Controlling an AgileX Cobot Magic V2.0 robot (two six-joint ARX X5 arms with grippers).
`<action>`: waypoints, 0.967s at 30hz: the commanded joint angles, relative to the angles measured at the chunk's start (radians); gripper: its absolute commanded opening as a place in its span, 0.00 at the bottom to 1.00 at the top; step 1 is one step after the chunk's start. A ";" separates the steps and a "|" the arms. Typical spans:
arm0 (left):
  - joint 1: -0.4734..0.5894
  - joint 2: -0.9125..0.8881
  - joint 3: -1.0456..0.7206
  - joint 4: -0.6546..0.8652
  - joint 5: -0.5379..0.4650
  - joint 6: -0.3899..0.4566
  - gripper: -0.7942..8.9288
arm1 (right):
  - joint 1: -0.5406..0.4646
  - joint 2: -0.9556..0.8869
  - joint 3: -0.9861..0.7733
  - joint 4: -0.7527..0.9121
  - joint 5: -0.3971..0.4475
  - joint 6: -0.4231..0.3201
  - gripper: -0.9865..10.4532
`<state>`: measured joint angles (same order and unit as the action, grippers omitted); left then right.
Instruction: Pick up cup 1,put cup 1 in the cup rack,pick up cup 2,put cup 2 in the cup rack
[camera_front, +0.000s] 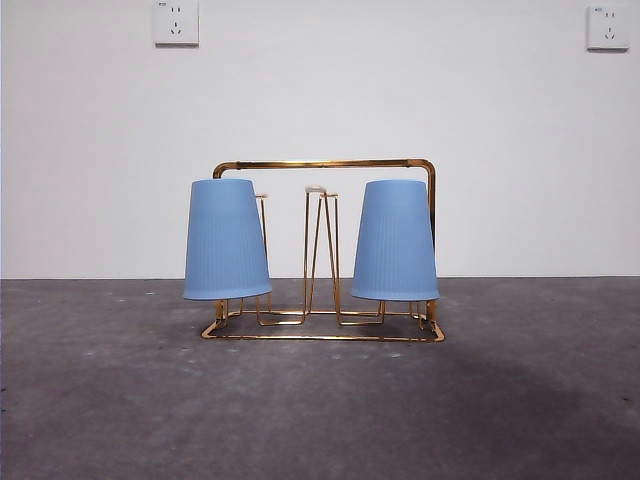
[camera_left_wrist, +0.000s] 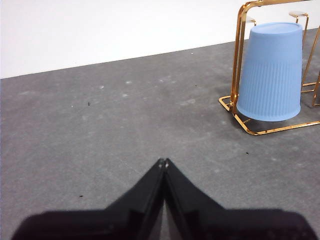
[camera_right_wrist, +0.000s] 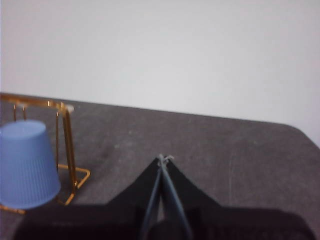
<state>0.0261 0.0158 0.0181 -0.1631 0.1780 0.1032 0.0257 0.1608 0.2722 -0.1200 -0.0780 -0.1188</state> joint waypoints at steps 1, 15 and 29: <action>0.003 0.000 -0.010 0.007 0.005 -0.006 0.08 | -0.001 -0.048 -0.074 0.017 0.005 0.014 0.09; 0.003 0.000 -0.010 0.007 0.005 -0.006 0.08 | -0.001 -0.153 -0.258 -0.057 0.019 0.088 0.09; 0.003 0.000 -0.010 0.007 0.005 -0.006 0.08 | 0.000 -0.152 -0.258 -0.059 0.030 0.092 0.09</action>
<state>0.0261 0.0158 0.0181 -0.1631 0.1780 0.1036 0.0257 0.0101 0.0227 -0.1841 -0.0509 -0.0372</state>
